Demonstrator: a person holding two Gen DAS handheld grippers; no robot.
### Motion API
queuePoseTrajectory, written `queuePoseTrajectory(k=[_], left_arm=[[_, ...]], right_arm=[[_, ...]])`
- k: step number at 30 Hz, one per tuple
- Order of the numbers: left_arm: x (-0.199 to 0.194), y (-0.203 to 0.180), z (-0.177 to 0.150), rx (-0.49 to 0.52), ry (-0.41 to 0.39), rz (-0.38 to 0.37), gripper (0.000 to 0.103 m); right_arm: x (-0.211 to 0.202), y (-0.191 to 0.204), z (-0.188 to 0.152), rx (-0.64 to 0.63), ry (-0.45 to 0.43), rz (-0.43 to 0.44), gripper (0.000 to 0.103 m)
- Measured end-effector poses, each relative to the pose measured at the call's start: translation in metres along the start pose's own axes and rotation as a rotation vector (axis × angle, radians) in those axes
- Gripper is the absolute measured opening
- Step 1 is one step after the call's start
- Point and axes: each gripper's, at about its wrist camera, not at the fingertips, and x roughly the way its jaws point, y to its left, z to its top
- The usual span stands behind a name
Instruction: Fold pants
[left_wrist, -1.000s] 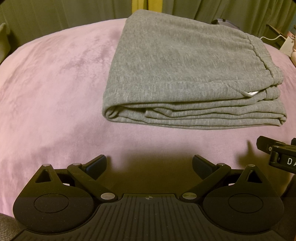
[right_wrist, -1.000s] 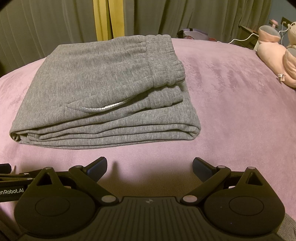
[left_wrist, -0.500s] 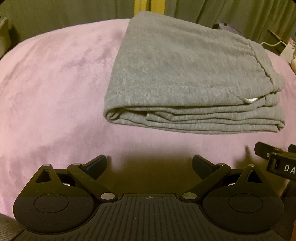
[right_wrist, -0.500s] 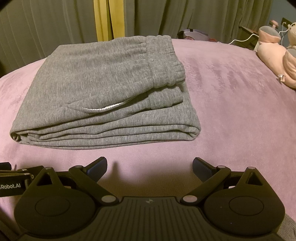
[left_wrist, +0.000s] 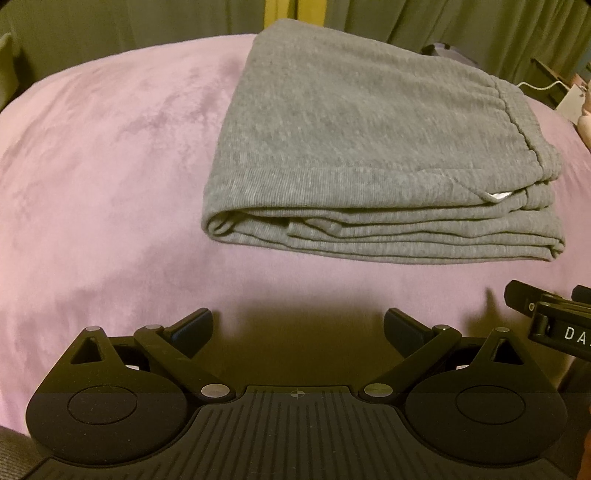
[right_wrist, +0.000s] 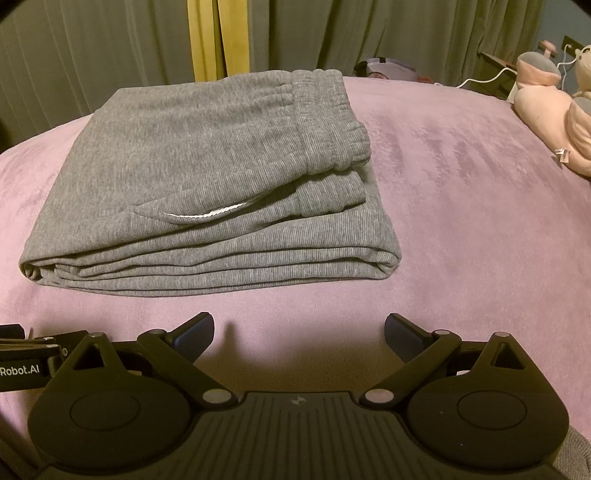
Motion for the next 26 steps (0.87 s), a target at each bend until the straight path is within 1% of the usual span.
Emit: queuePoseTrajectory(k=[16, 18, 22, 26], left_arm=[[-0.0002, 0.0006, -0.0010, 0.010, -0.012, -0.004, 0.102], [-0.0012, 0.0009, -0.0012, 0.011, -0.022, -0.009, 0.102], [-0.0056, 0.0001, -0.0021, 0.023, -0.074, -0.002, 0.102], [-0.0047, -0.0017, -0.0016, 0.035, -0.072, 0.006, 0.102]], right_arm=[[0.0007, 0.0003, -0.0010, -0.003, 0.001, -0.002, 0.099], [0.0006, 0.0003, -0.0011, -0.004, 0.001, -0.004, 0.099], [0.0007, 0.0003, -0.0015, -0.006, 0.001, -0.004, 0.099], [0.0008, -0.0001, -0.0015, -0.006, 0.002, -0.004, 0.099]])
